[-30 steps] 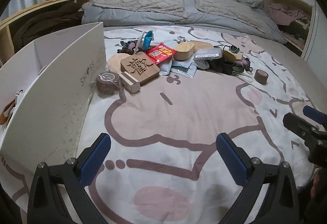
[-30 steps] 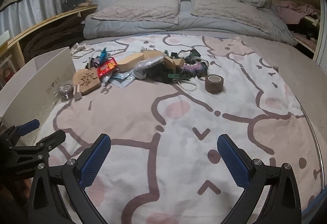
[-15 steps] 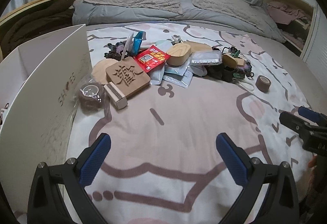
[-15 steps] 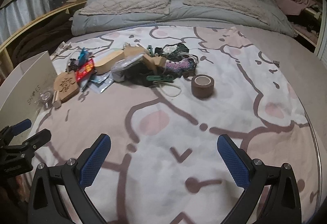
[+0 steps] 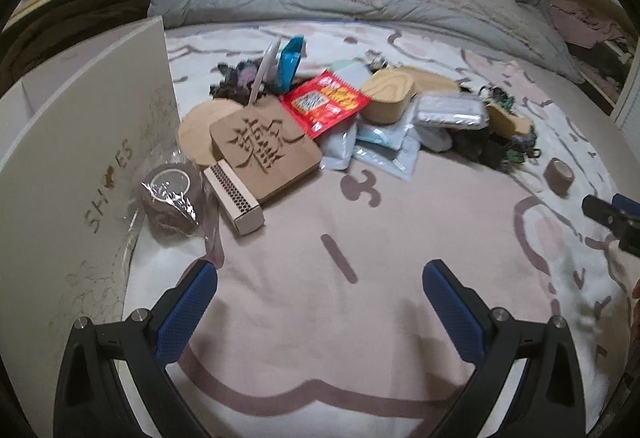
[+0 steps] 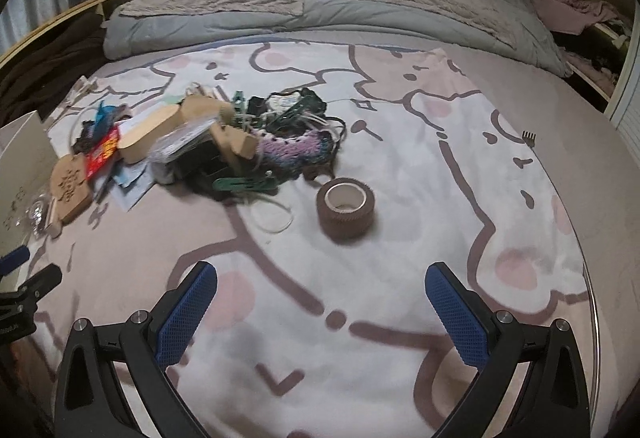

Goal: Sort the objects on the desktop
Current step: 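Move both tools toward the pile of items on the bedsheet, then close the right gripper around the brown tape roll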

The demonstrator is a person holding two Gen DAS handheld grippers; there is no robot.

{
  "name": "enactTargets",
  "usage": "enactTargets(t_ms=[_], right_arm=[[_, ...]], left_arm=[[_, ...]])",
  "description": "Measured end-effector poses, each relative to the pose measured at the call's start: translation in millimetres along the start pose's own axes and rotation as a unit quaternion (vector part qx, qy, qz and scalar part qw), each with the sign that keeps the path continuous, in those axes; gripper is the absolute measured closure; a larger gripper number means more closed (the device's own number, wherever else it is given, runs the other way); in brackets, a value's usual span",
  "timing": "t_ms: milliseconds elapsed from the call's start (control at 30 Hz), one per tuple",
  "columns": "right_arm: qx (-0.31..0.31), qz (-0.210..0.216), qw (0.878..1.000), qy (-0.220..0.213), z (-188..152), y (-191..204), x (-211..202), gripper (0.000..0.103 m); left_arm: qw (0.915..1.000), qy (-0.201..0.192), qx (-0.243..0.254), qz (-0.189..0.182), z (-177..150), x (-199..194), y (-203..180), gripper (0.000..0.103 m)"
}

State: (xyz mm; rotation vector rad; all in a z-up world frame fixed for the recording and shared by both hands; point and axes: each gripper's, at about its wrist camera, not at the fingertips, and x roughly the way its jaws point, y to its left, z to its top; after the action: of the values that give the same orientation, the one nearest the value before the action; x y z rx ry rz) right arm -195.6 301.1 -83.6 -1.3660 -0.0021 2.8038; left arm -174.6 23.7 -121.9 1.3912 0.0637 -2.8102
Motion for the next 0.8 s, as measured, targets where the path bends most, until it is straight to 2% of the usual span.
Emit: enactTargets(t_ms=[367, 667, 800], right_arm=[[0.016, -0.023, 0.999, 0.031, 21, -12, 39, 0.000], [0.037, -0.041, 0.998, 0.040, 31, -20, 66, 0.000], [0.046, -0.049, 0.997, 0.042, 29, -24, 76, 0.000]], left_arm=[[0.9995, 0.027, -0.018, -0.002, 12, 19, 14, 0.000], [0.9971, 0.050, -0.056, -0.013, 23, 35, 34, 0.000], [0.9970, 0.055, -0.055, -0.003, 23, 41, 33, 0.000]])
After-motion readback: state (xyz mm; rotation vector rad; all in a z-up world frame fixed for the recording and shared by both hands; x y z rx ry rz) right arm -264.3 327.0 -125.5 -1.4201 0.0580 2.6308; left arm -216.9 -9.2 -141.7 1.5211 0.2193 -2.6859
